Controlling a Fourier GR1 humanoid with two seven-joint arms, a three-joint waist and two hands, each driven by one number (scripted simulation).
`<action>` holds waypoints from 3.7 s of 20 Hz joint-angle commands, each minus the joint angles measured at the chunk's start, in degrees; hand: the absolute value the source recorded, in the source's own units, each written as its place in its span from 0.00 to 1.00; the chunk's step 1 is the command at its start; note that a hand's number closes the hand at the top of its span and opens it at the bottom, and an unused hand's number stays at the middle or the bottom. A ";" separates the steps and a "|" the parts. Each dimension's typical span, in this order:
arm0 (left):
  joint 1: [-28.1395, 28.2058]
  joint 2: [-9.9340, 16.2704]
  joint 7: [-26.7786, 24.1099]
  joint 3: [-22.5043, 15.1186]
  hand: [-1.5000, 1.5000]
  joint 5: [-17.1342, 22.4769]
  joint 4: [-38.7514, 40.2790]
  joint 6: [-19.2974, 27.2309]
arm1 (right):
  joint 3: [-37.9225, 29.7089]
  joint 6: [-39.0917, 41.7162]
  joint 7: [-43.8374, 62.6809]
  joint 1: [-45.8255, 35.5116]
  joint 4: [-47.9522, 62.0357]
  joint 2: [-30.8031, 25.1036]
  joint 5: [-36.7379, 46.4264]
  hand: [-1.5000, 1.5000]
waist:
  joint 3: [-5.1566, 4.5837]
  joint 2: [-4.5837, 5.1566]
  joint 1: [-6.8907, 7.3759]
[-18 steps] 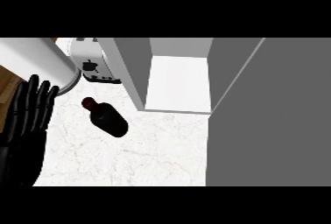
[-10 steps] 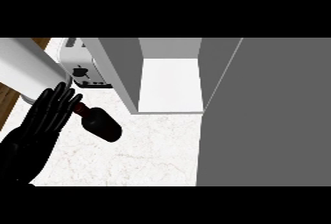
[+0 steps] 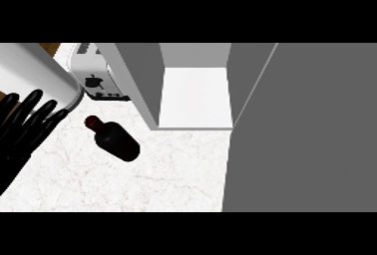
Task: Pick up the wine, place it into the cabinet and close the cabinet
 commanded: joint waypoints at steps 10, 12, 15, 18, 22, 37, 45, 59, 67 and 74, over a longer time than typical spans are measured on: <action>-2.80 7.77 13.92 7.10 0.00 15.40 -6.66 8.63 | -4.19 -4.14 19.60 -11.26 -9.18 -1.77 -4.07 0.00 | 0.06 0.00 0.00; -3.90 6.66 13.79 5.50 0.00 13.49 -7.92 10.23 | -1.06 -8.62 26.70 -18.25 -10.12 -0.75 -0.60 0.00 | 0.00 -0.05 -0.01; -1.28 7.44 15.07 9.36 0.00 16.21 -7.70 7.71 | -1.53 -8.64 30.30 -17.91 -12.71 -2.21 0.07 0.00 | 0.01 -0.09 0.07; -4.21 5.95 15.66 6.57 0.00 11.81 -7.05 9.42 | -0.42 -9.69 30.34 -20.74 -10.55 -1.54 2.60 0.00 | 0.03 -0.01 -0.07; -9.28 3.40 14.15 2.86 0.00 5.91 -1.69 11.14 | -2.67 -10.38 32.73 -25.91 -9.36 -2.16 -0.12 0.00 | 0.02 0.08 -0.57; -7.63 -1.70 7.52 1.85 0.00 -5.98 8.92 5.14 | -7.99 -10.87 38.05 -32.27 -7.31 -4.73 -2.62 0.00 | 0.02 0.07 -0.12; -7.01 -5.57 1.63 -0.40 0.00 -14.41 15.69 2.53 | -7.87 -13.02 44.52 -36.38 -10.16 -5.79 -2.01 0.00 | 0.00 -0.03 -0.43; -6.53 -6.56 -17.71 0.98 0.00 -27.66 37.40 -8.67 | -7.22 -11.44 38.79 -33.94 -8.28 -4.88 -2.64 0.00 | 0.02 0.17 -0.38; -10.98 -8.16 -24.95 0.56 0.00 -34.32 48.65 -7.92 | -11.36 -11.85 42.96 -38.50 -8.02 -7.65 -5.81 0.00 | 0.02 0.09 -0.49; -15.07 -6.35 -33.67 1.46 0.00 -39.17 62.44 -10.41 | -6.02 -14.69 43.00 -40.95 -5.80 -5.82 -0.27 0.00 | -0.04 0.14 -0.53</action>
